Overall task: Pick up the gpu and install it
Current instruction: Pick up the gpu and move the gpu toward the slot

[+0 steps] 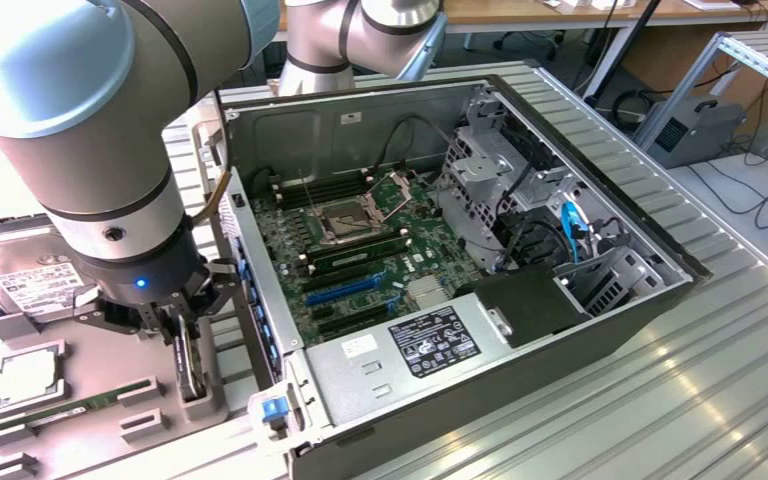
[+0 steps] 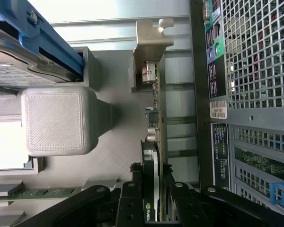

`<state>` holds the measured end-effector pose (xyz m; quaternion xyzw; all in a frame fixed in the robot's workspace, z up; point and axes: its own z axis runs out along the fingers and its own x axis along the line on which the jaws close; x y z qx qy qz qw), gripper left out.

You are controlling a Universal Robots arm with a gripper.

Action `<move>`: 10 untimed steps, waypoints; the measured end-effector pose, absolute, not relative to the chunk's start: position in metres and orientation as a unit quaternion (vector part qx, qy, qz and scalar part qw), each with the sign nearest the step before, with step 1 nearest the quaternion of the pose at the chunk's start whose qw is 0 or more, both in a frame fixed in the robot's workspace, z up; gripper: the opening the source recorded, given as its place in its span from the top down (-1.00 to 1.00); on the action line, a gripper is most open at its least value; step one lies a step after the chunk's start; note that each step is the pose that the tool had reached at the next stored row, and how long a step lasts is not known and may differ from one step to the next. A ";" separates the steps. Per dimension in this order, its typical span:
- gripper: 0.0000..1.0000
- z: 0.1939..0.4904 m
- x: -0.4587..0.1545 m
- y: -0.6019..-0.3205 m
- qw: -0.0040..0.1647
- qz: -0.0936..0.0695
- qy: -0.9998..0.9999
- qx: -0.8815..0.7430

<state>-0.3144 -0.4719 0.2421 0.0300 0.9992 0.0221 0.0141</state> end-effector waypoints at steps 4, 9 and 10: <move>0.46 0.242 -0.314 -0.472 0.014 0.022 0.999 0.028; 0.46 0.242 -0.314 -0.472 0.014 0.022 0.999 0.026; 0.46 0.242 -0.314 -0.472 0.014 0.022 0.999 0.026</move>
